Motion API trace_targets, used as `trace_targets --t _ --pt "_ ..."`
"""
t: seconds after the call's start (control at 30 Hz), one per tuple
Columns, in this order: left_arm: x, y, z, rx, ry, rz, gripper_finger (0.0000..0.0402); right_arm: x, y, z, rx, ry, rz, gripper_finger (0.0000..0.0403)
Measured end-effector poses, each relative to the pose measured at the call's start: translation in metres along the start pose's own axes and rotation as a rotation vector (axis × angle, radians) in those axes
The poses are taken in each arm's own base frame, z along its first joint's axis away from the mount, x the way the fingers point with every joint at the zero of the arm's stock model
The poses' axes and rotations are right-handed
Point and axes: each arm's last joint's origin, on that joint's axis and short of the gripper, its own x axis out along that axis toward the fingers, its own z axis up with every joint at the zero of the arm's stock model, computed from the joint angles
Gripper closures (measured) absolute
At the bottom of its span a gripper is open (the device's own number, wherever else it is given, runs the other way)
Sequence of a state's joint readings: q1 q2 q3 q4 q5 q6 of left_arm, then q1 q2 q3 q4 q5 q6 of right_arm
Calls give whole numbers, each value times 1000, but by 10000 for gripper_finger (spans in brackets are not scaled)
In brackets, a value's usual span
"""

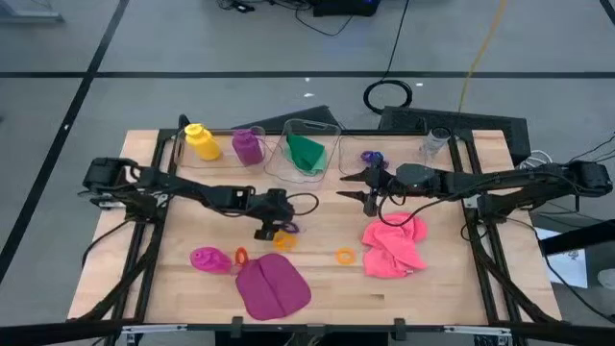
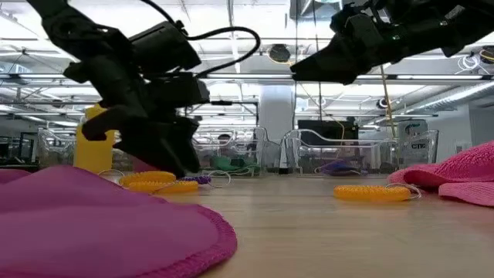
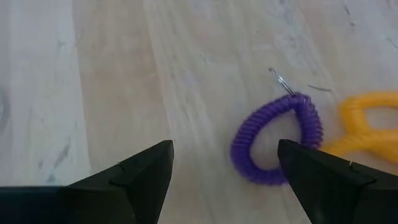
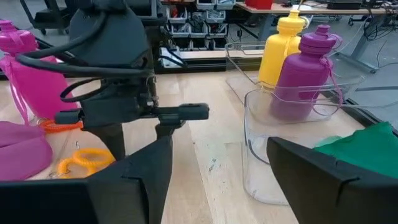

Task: Pick & Place Sports Items
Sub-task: Put the purple spring keychain into the right transparent bin

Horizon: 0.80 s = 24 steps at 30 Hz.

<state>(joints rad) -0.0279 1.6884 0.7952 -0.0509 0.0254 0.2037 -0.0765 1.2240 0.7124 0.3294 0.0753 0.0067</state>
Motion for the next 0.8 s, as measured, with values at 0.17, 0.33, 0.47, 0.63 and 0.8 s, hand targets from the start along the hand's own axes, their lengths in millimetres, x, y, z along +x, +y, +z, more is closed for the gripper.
trace_targets --t 0.17,0.33,0.47,0.63,0.8 --pt "0 4 -2 -32 14 12 158 0 0 0 0 0 0 211" --pt "0 6 -5 -57 38 17 158 0 0 0 0 0 -1 211" --pt "0 7 -5 -68 44 33 158 0 0 0 0 0 -1 211" --pt "0 7 -6 -68 53 34 158 0 0 0 0 0 -1 211" --pt "0 8 -9 -70 90 74 158 0 0 0 0 0 -1 211"
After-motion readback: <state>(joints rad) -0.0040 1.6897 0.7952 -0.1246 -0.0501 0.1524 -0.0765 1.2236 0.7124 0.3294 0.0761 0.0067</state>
